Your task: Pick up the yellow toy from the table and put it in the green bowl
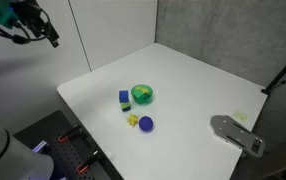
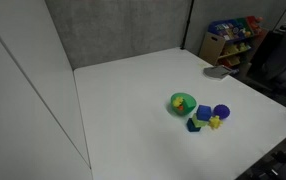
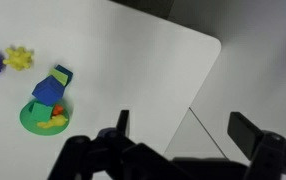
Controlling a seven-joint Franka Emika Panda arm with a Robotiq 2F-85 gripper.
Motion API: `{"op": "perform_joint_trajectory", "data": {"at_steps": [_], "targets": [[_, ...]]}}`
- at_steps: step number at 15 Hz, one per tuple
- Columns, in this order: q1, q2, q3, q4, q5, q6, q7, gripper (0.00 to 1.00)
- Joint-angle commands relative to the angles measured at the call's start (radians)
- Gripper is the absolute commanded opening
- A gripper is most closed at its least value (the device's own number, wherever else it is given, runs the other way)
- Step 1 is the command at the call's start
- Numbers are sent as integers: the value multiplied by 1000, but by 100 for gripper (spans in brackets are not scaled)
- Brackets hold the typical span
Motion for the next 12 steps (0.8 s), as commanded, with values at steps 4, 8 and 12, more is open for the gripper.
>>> {"op": "perform_joint_trajectory", "data": {"at_steps": [4, 8, 12], "targets": [[-8, -1, 5, 3, 5, -5, -5, 100], [-40, 70, 10, 49, -31, 6, -7, 100], [-86, 182, 4, 115, -71, 24, -5, 100]]}}
